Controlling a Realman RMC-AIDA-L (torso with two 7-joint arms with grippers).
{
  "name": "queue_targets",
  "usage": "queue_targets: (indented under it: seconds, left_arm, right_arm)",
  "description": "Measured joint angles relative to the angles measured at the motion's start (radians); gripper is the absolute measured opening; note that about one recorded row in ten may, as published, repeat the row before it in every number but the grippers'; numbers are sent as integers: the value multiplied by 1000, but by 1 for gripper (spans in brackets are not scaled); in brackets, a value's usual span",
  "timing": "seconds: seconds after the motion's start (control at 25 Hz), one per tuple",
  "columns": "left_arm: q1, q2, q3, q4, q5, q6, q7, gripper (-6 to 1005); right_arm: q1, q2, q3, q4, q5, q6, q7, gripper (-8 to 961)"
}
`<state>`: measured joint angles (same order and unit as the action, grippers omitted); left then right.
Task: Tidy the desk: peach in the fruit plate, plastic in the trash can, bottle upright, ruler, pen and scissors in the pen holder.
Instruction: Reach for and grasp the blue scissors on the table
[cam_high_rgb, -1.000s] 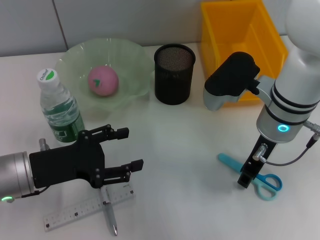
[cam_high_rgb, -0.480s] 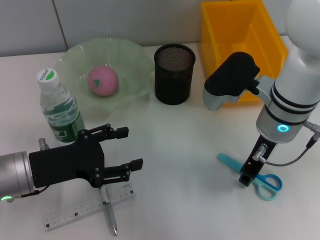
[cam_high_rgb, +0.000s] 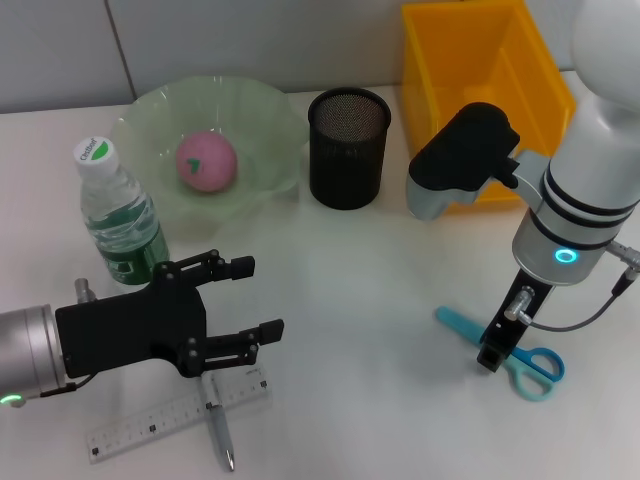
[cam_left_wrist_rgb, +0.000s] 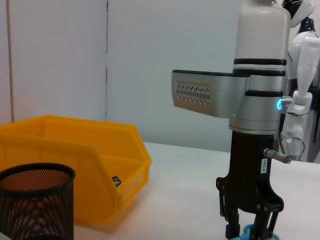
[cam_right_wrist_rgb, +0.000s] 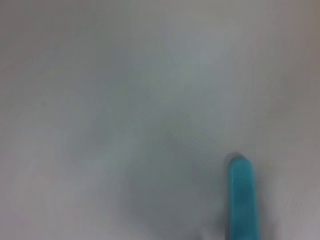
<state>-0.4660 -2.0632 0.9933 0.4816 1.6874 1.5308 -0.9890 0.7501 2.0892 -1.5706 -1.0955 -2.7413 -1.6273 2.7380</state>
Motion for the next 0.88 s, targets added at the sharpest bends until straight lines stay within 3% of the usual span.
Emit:
queue_targets:
  seconds: [0.88]
  left_arm:
    - [2, 0, -2, 0, 0, 0, 1, 802]
  right_arm:
    - [-14, -2, 0, -6, -9, 1, 3, 342]
